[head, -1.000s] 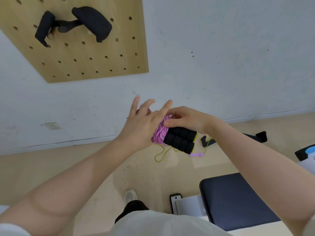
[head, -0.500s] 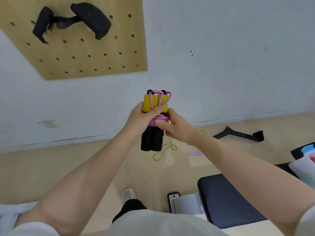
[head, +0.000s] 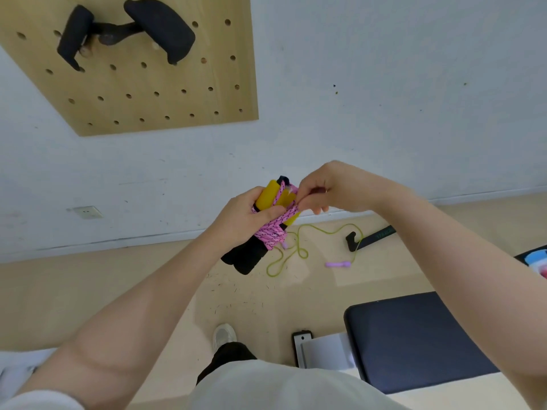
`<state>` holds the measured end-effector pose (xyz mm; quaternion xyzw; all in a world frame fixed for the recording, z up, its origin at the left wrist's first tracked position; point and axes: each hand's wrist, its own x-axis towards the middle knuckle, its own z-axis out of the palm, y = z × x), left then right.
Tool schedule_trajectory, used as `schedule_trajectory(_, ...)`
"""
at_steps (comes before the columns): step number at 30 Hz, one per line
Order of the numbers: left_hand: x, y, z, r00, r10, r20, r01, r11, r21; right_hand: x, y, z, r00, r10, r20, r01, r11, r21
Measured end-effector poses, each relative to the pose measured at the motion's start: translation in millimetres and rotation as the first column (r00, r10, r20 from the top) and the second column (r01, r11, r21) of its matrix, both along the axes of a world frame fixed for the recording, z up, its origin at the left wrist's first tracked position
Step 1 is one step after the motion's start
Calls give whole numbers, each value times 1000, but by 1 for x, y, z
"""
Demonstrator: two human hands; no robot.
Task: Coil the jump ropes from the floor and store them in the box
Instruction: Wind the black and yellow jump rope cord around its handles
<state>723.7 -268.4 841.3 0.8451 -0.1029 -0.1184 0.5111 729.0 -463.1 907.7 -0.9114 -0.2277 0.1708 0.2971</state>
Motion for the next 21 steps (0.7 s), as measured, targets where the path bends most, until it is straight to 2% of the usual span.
schedule_trajectory(5,-8,-5,0,999,-32,9,33,996,-79,4,-4,0,989,-88,116,74,990,119)
schedule_trajectory(10,-12,-6,0,999,-37,3,37,997,-69,1,-1,-10,966,-223,128,195,960,203)
schedule_trajectory(12,-13,-6,-1,1000,-26,17,27,998,-55,0,1,-13,957,-283,58,264,938,227)
schedule_trajectory(15,-16,-8,-3,1000,-7,12,8,992,-124,0,1,-15,958,-256,-128,286,891,352)
schedule_trajectory(19,-23,-14,2,997,-69,24,73,961,-267,4,-8,-25,873,-91,-480,397,705,588)
schedule_trajectory(21,-23,-15,4,995,-89,40,98,941,-325,5,-9,-32,841,-27,-540,435,627,646)
